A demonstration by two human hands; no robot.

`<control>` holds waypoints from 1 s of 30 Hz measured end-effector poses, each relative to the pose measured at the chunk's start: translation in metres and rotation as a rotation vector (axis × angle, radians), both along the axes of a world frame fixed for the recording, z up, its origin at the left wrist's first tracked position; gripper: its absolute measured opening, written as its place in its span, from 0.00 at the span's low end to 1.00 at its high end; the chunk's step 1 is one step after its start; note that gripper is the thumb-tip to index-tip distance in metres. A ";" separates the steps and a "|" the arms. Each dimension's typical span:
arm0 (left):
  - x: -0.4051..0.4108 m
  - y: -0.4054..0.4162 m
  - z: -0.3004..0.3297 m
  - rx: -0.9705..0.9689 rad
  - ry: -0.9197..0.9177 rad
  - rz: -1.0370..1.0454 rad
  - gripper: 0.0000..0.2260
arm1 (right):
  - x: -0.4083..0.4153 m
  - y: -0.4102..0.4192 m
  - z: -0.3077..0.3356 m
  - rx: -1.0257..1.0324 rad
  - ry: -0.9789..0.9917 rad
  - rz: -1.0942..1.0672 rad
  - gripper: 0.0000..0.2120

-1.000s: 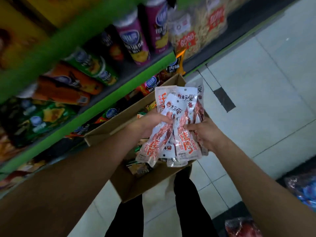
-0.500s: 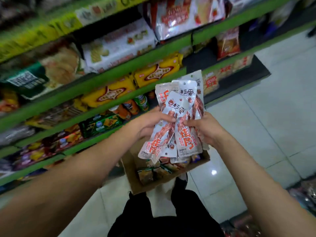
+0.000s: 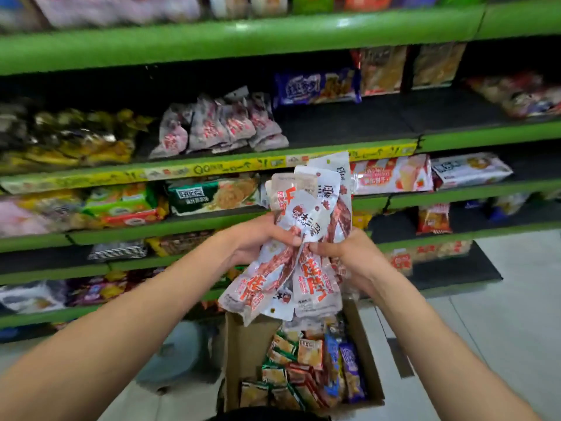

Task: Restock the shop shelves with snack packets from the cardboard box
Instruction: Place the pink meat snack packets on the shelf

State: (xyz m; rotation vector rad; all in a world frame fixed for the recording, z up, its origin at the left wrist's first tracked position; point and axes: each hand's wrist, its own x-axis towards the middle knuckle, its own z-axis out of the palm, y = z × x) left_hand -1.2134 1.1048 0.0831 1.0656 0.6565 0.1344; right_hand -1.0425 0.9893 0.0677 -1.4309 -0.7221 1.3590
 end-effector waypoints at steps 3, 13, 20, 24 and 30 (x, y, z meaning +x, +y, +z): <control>-0.035 0.012 0.020 0.033 -0.022 0.074 0.25 | -0.026 0.023 0.020 0.052 -0.035 0.052 0.16; -0.126 0.059 0.075 0.158 -0.040 0.310 0.32 | -0.108 0.105 0.080 0.146 -0.114 0.204 0.18; -0.163 0.091 0.083 0.155 -0.031 0.420 0.39 | -0.142 0.144 0.094 0.068 0.117 0.167 0.15; -0.180 0.110 0.082 0.141 -0.063 0.458 0.41 | -0.149 0.156 0.093 0.048 0.216 0.119 0.18; -0.216 0.136 0.091 0.143 -0.114 0.340 0.27 | -0.139 0.175 0.098 0.020 0.254 0.051 0.17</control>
